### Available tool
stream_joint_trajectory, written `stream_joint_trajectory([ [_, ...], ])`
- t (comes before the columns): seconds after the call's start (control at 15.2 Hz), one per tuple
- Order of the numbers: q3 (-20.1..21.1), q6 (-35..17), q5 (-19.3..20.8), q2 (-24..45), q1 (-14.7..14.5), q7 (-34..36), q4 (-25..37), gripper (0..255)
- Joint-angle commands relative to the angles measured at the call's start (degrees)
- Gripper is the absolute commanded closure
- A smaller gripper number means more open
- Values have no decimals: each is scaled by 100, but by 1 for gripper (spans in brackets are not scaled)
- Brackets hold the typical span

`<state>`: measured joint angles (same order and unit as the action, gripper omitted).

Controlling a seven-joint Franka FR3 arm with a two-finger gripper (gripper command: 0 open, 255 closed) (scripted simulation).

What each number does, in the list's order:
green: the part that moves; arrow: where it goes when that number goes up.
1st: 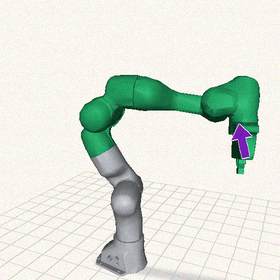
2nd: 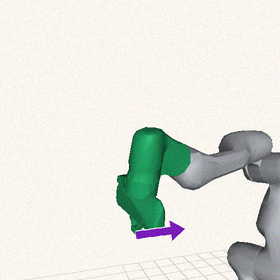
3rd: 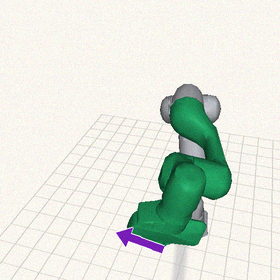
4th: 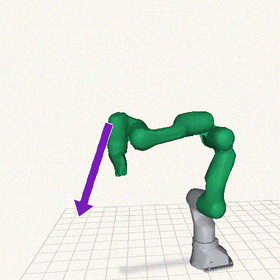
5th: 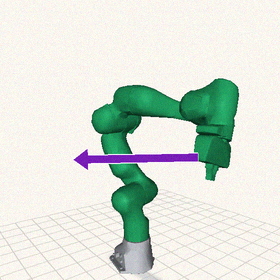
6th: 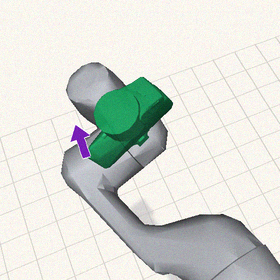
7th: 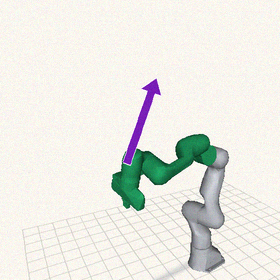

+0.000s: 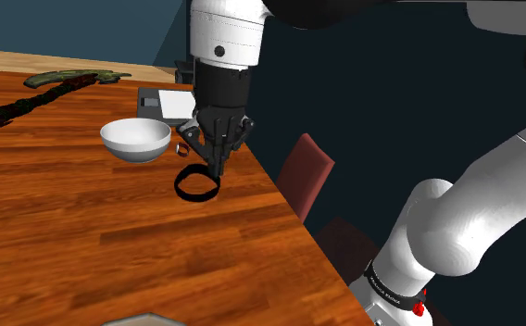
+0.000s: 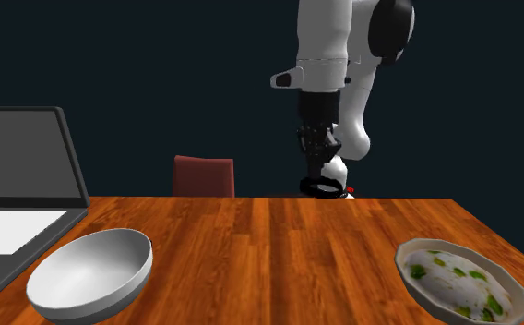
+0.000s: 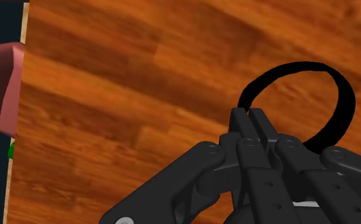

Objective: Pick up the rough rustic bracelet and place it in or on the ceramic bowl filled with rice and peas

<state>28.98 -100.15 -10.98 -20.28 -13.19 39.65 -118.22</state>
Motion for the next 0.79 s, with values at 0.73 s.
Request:
stream_joint_trajectory([
  [0.73, 1512, -7, 76, 730, -463, 2084, 887, 255],
])
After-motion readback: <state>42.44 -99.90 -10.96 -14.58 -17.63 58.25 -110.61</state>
